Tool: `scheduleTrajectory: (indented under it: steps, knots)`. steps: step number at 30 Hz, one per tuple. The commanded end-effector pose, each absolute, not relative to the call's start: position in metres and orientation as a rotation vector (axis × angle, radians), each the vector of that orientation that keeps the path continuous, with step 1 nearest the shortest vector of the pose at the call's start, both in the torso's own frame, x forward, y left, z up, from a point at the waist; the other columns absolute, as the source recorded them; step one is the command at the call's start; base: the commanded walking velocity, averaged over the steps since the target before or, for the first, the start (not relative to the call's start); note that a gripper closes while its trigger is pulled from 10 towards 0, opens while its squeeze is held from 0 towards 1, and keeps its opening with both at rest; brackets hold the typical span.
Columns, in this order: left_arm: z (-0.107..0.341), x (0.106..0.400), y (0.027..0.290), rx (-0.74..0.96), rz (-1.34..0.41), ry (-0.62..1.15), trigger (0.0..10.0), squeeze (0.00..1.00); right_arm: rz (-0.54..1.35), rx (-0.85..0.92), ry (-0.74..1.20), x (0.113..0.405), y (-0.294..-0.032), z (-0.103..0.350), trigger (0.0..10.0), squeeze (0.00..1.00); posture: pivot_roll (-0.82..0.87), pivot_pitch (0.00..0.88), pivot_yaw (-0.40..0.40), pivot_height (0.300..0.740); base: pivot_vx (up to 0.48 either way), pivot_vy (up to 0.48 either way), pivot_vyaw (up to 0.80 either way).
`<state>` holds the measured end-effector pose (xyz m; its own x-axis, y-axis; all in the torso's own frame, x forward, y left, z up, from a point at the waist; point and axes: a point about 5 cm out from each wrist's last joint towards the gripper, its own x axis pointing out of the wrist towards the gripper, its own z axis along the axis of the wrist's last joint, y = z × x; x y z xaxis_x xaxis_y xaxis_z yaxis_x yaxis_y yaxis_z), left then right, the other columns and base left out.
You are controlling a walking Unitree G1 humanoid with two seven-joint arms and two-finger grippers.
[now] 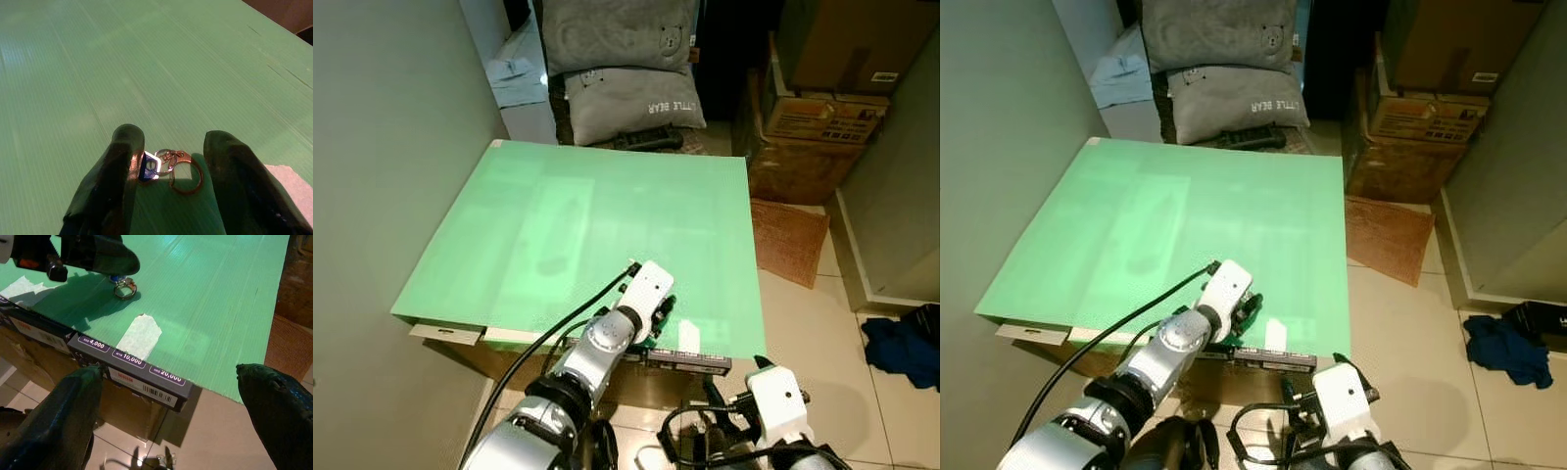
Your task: Hang keys on a hook
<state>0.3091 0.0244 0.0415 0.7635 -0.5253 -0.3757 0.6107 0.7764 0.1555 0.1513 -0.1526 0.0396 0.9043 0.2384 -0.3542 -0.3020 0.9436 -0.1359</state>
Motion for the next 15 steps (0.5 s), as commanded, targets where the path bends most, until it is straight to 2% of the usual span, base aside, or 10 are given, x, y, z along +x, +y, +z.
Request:
scheduleTrajectory:
  steps: [1, 2, 3, 15]
  knots:
    - [0.039, 0.307, 0.02, 0.284, -0.654, 0.334, 10.0, 1.0, 0.29, -0.184, 0.322, 0.15, -0.15, 0.044, 10.0, 0.0, -0.19, 0.195, 0.079, 0.699, 0.0, 0.0, 0.0]
    - [0.04, 0.307, 0.018, 0.285, -0.661, 0.332, 10.0, 1.0, 0.29, -0.184, 0.323, 0.15, -0.15, 0.044, 10.0, 0.0, -0.19, 0.196, 0.079, 0.699, 0.0, 0.0, 0.0]
    - [0.04, 0.306, 0.016, 0.286, -0.671, 0.331, 10.0, 0.0, 0.29, -0.184, 0.325, 0.149, -0.149, 0.044, 10.0, 0.0, -0.19, 0.198, 0.081, 0.699, 0.0, 0.0, 0.0]
    - [0.034, 0.298, 0.002, 0.296, -0.7, 0.347, 10.0, 0.0, 0.287, -0.177, 0.332, 0.145, -0.147, 0.044, 10.0, 0.0, -0.2, 0.215, 0.091, 0.699, 0.0, 0.0, 0.0]
